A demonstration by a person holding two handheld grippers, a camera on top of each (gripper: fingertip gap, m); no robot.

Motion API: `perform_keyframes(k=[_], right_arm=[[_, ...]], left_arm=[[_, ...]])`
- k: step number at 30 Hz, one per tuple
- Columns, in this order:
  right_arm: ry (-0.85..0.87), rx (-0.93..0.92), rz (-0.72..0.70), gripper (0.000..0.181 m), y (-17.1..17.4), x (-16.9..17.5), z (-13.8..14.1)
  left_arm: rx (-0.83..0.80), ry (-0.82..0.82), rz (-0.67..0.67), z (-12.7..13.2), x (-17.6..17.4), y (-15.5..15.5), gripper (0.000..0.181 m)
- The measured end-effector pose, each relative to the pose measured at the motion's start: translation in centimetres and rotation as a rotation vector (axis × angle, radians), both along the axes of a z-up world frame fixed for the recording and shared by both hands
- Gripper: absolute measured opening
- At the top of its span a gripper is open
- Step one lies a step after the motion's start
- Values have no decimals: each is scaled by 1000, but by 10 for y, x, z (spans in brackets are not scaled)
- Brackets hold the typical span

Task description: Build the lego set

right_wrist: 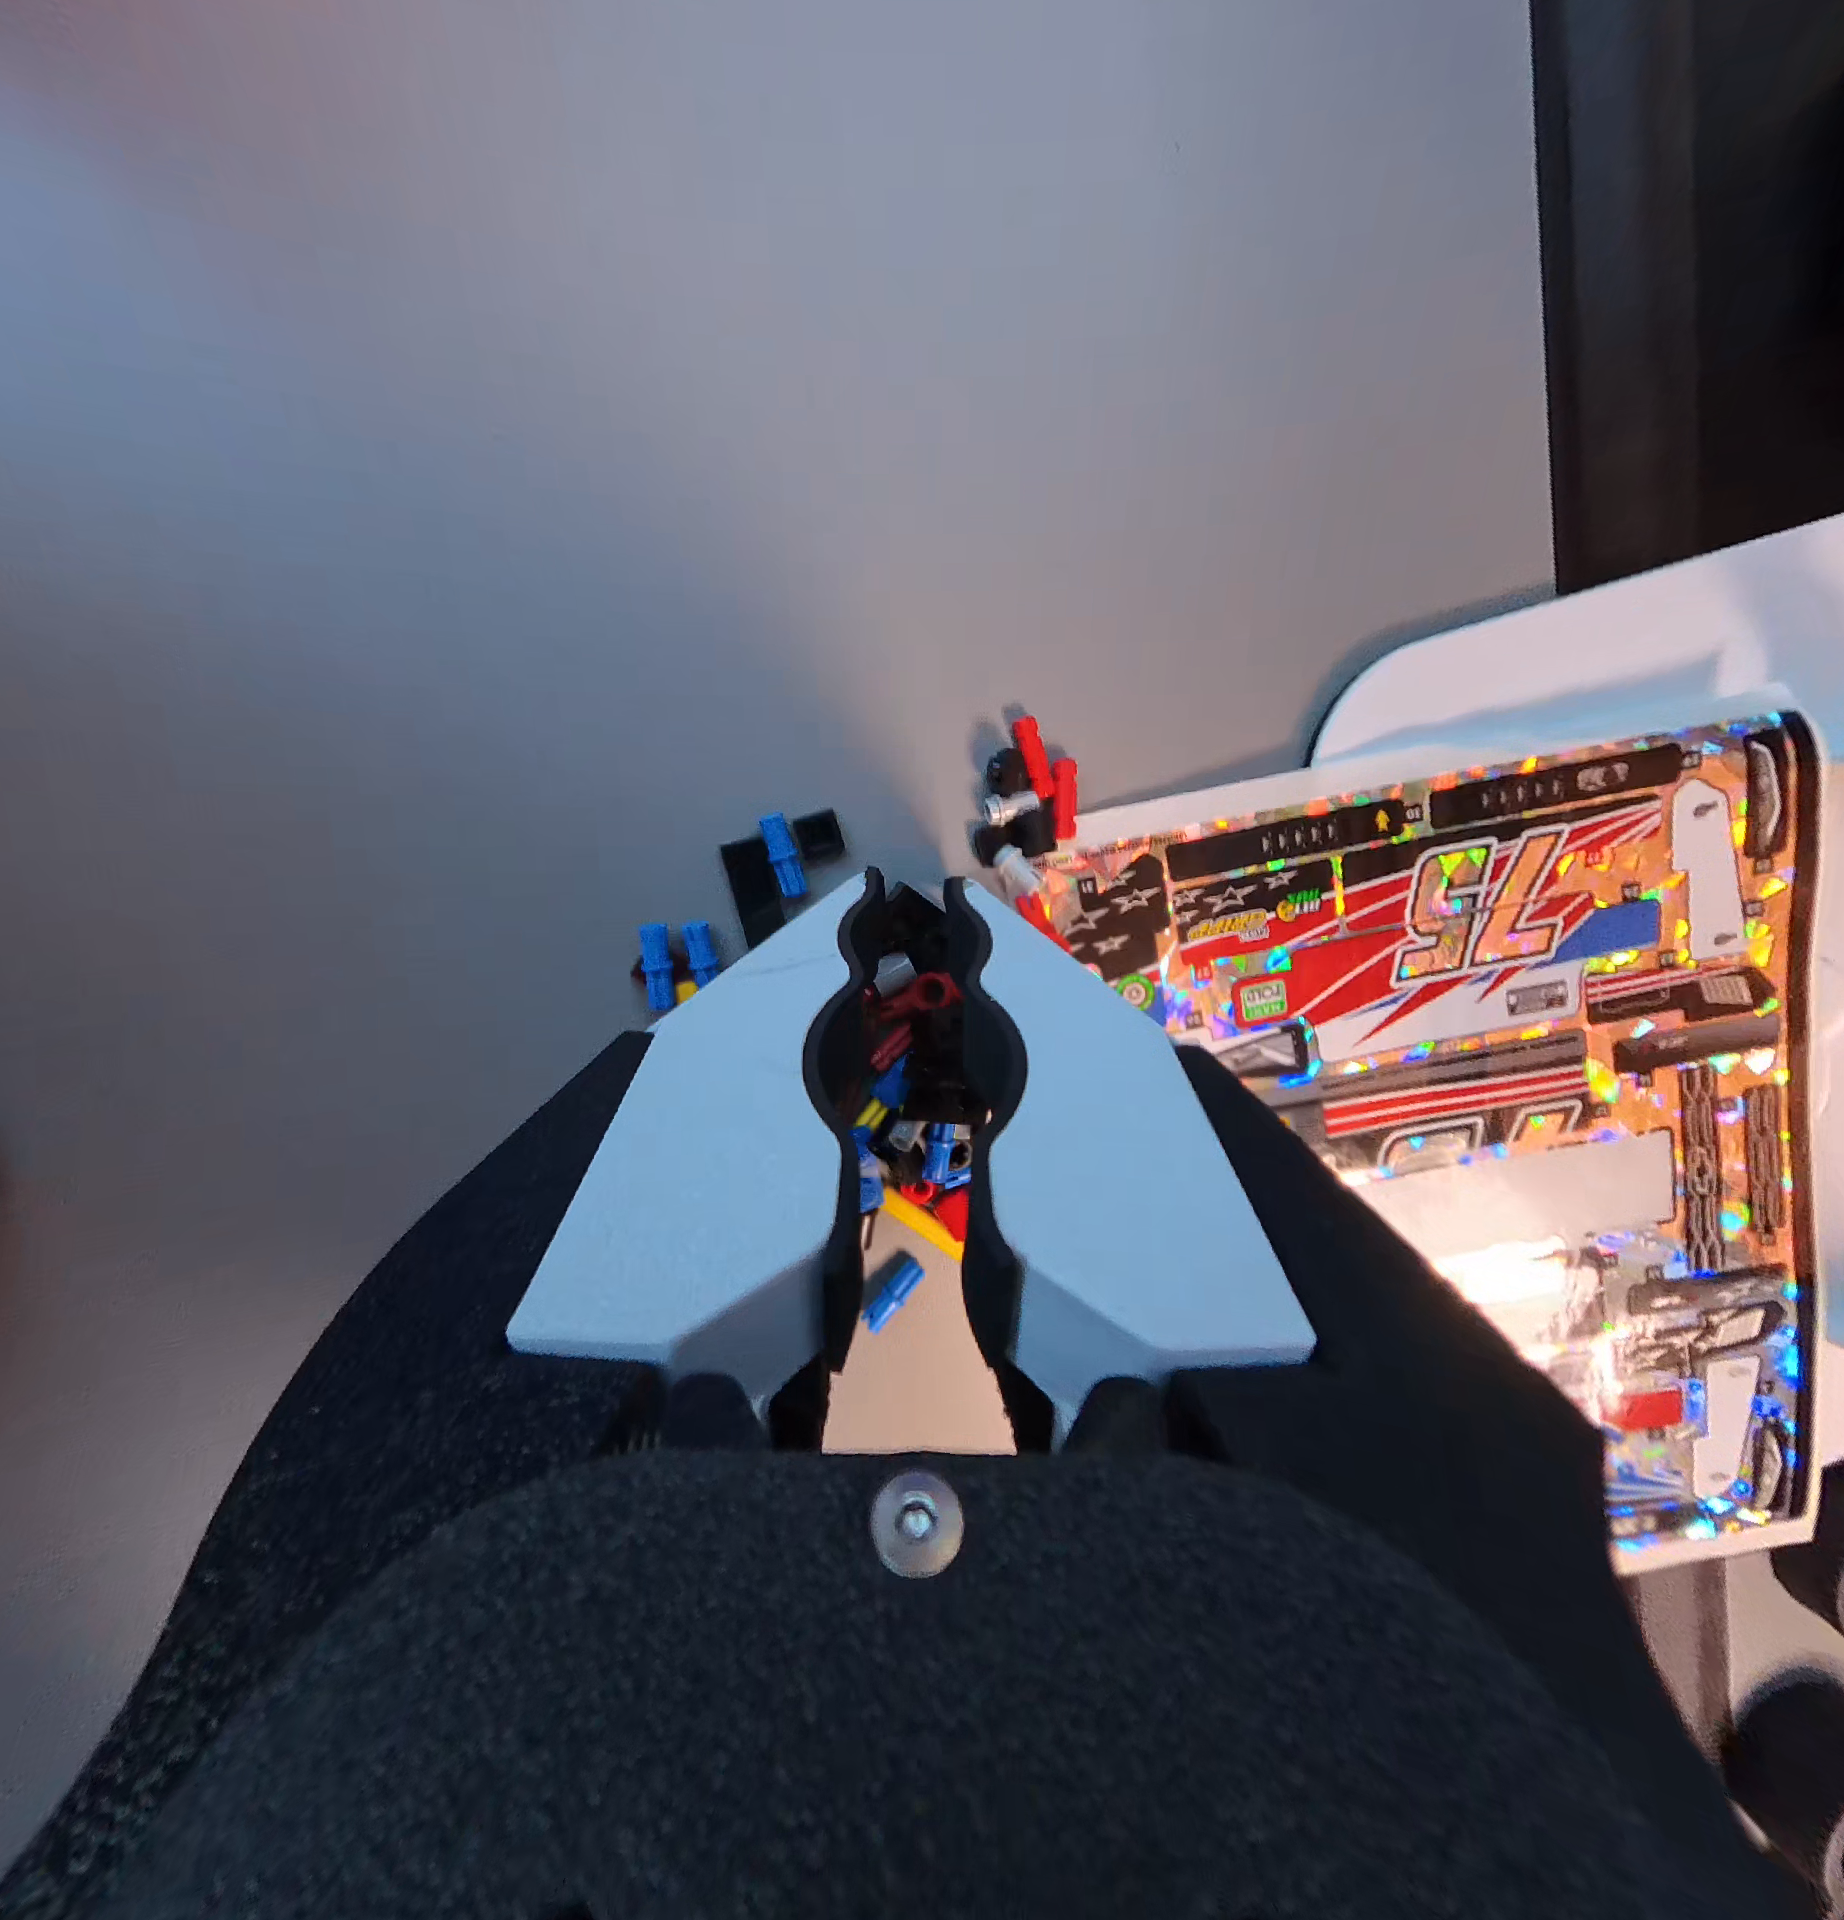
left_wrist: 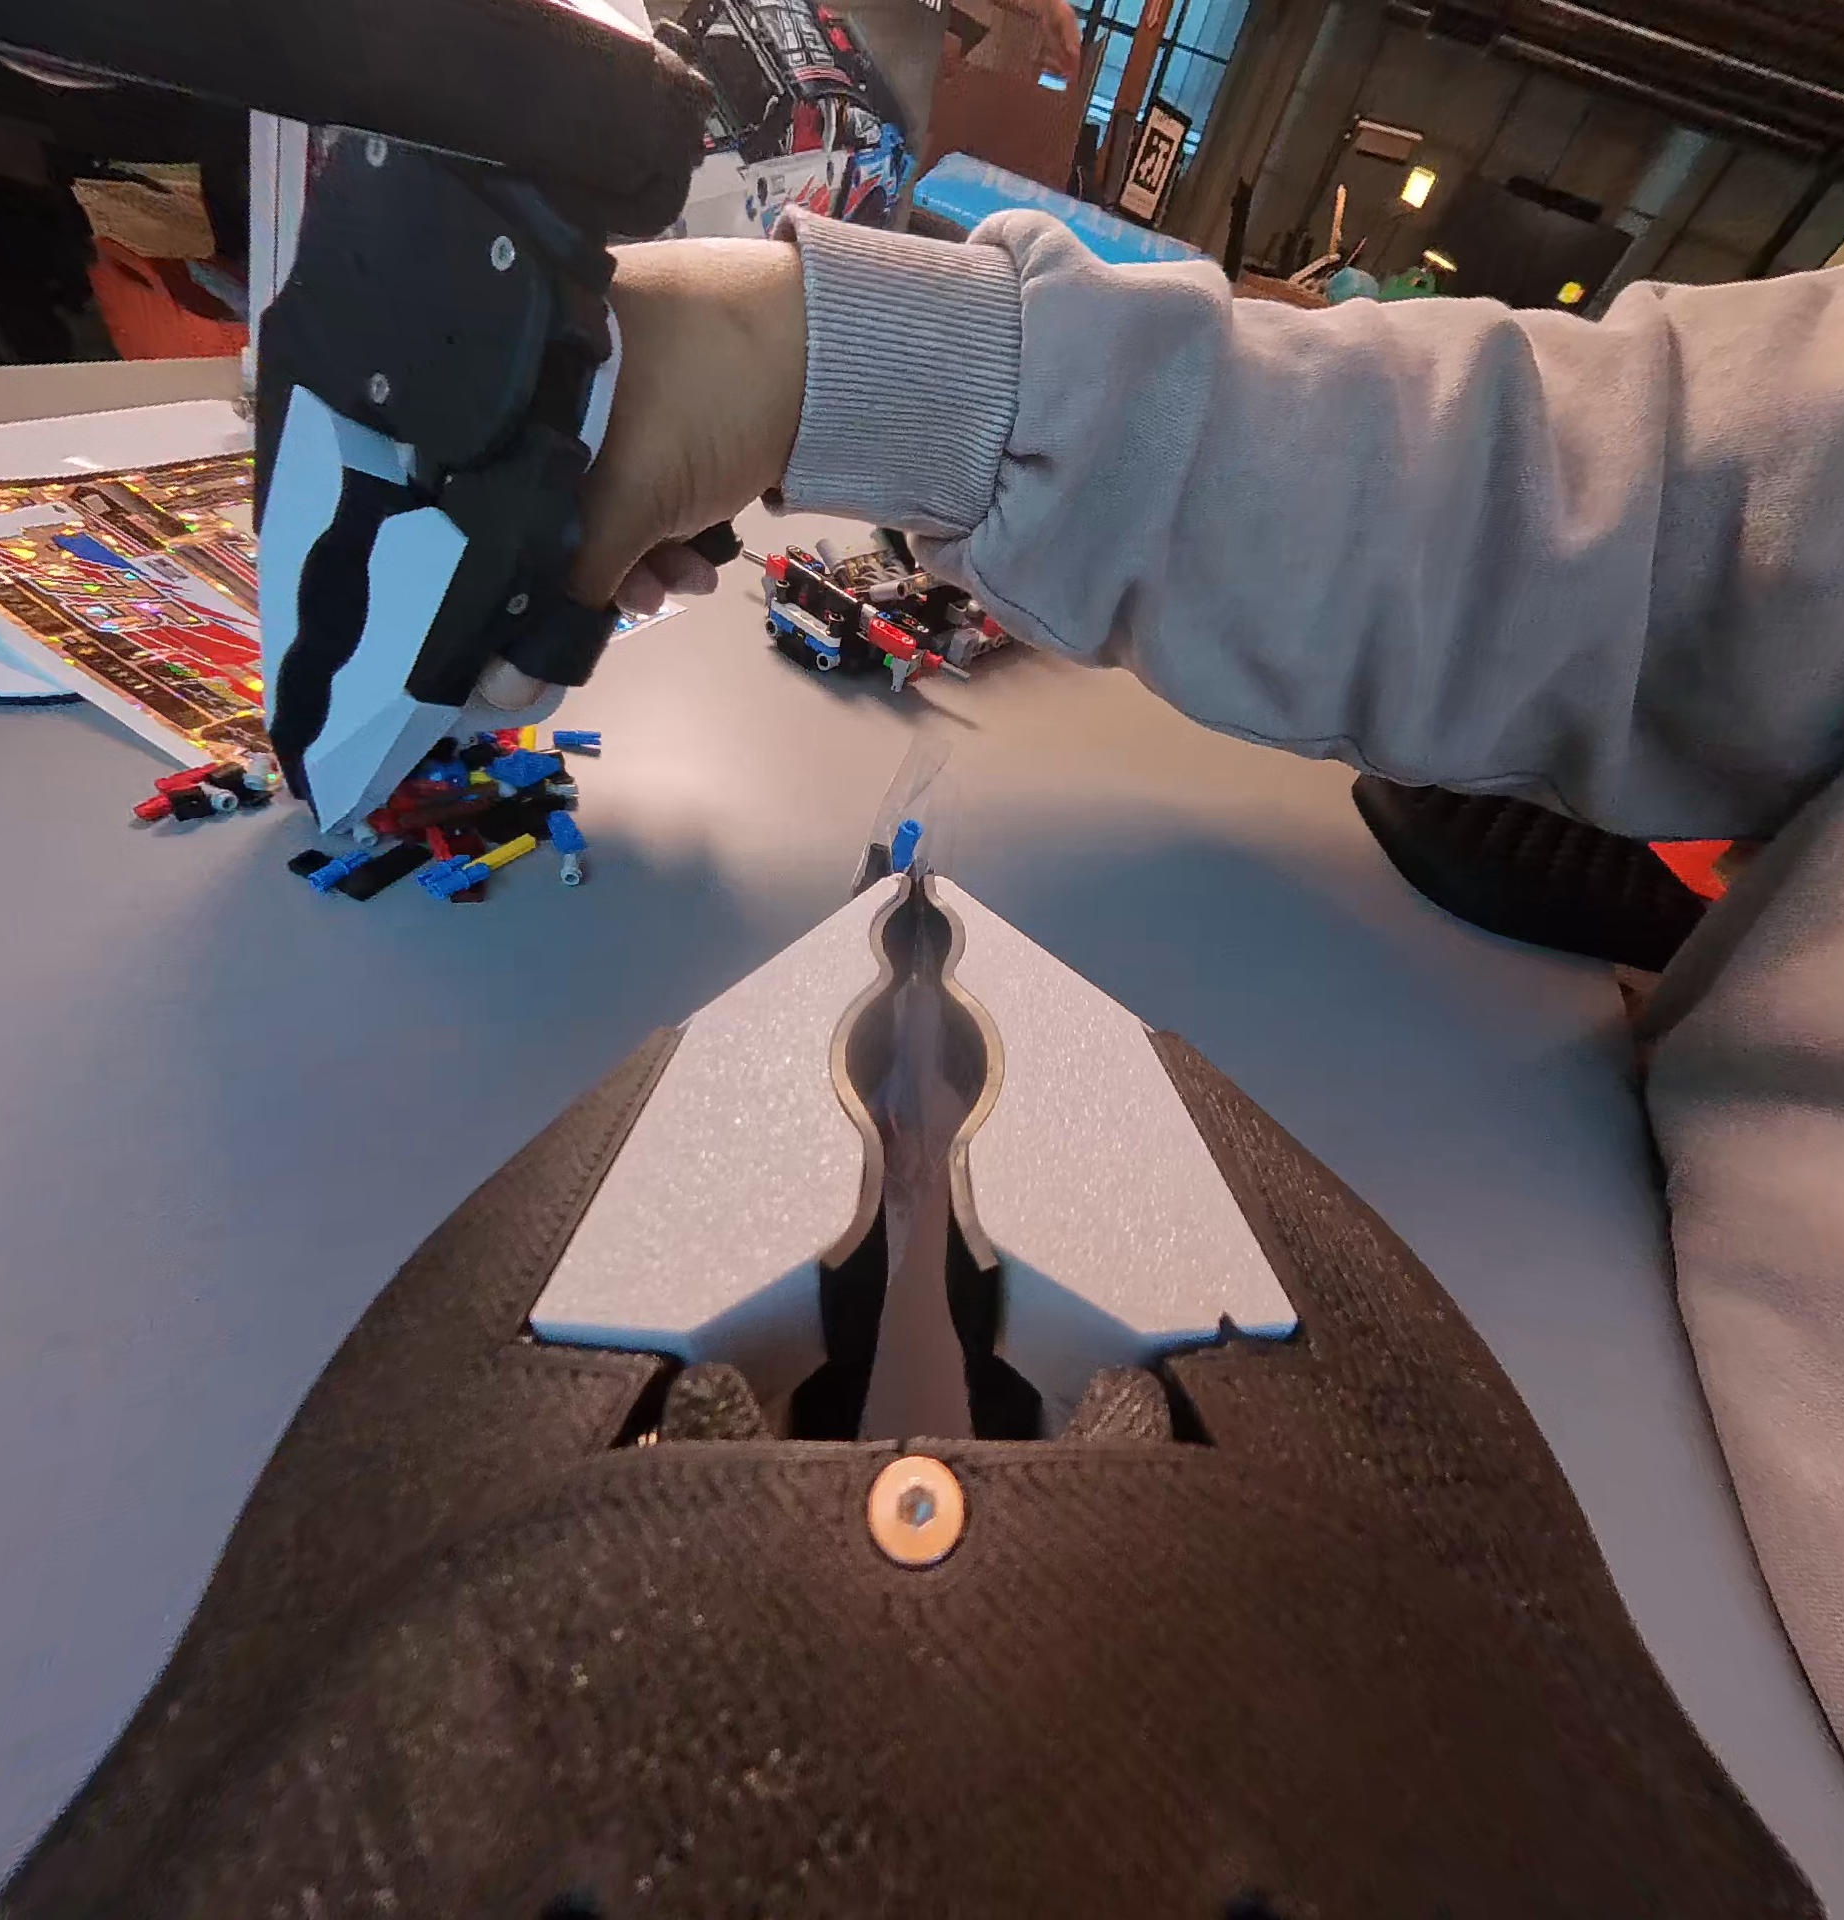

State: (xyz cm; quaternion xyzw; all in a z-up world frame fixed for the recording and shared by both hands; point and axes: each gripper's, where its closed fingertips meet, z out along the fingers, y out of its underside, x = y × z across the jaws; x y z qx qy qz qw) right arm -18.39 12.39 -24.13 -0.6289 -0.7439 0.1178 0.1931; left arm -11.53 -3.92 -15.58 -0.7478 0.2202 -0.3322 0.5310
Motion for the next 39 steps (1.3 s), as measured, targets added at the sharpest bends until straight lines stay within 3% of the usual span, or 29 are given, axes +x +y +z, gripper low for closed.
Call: perform_keyframes(k=[6,11,15,26,32,39], right_arm=[[123,-70,-58,19,9,-17,20],[54,-92,-88,21,19,-34,1],[35,-102,-72,3,17,-28,-2],[-20,-81,-10,1,9,23,3],[131,-126,-132,10,34,16,25],[82,-136,-86,11,22,2,1]], left_arm=[[2,3,1,0,0,0,0],[2,10,10,0,-1,0,0],[2,7,8,0,-1,-1,0],[1,3,-8,-1,1,-1,0],[0,2,-12,-1,2,-2,0],[2,7,-10,-1,1,-2,0]])
